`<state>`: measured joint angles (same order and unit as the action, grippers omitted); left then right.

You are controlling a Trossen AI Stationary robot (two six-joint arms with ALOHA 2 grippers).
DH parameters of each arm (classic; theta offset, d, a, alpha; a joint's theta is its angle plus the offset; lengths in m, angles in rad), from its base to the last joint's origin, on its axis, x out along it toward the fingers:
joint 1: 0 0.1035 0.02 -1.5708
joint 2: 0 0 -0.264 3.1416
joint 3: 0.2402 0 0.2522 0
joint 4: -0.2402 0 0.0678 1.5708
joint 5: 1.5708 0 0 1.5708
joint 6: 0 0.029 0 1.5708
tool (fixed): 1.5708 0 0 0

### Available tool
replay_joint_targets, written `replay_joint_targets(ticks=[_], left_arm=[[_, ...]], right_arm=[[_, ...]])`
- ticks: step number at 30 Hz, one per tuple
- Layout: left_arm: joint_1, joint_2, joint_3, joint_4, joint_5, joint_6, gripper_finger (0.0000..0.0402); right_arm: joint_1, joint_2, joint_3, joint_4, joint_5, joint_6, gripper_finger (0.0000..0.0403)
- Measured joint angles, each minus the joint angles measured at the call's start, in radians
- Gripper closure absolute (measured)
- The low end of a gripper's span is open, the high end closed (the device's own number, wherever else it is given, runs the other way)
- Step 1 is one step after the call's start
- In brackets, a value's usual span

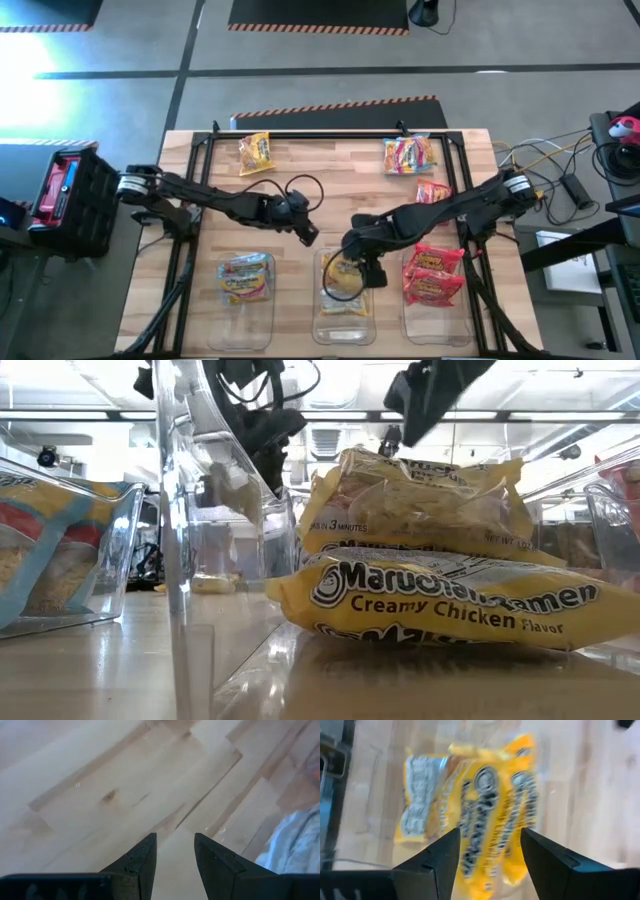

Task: Sort Maruchan noodles
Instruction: Put the yellow noodle pack into the middle transparent bin

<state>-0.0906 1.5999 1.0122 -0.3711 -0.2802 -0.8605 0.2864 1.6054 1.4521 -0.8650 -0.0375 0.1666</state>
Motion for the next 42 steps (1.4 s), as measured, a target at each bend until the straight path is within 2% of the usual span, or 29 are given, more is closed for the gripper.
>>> replay_joint_targets(ticks=[9, 17, 22, 31, 36, 42], left_arm=[[0.055, -0.055, 0.008, -0.100, -0.140, -0.014, 0.0286], [0.220, -0.083, 0.008, -0.255, -0.217, -0.049, 0.0286], [0.393, -0.080, 0.008, -0.355, -0.220, -0.124, 0.0286], [0.653, -0.071, 0.007, -0.355, -0.210, -0.171, 0.0286], [0.710, -0.043, 0.007, -0.338, -0.186, -0.179, 0.0286], [0.726, 0.014, 0.007, -0.336, -0.149, -0.196, 0.0286]], right_arm=[[-0.077, -0.040, 0.000, 0.016, 0.109, -0.061, 0.0205], [-0.253, -0.035, -0.002, 0.124, 0.128, -0.140, 0.0204], [-0.389, -0.034, -0.024, 0.239, 0.145, -0.108, 0.0204], [-0.556, -0.034, -0.100, 0.394, 0.142, -0.075, 0.0204], [-0.582, -0.034, -0.135, 0.442, 0.134, -0.120, 0.0204], [-0.582, -0.034, -0.144, 0.459, 0.134, -0.226, 0.0204]])
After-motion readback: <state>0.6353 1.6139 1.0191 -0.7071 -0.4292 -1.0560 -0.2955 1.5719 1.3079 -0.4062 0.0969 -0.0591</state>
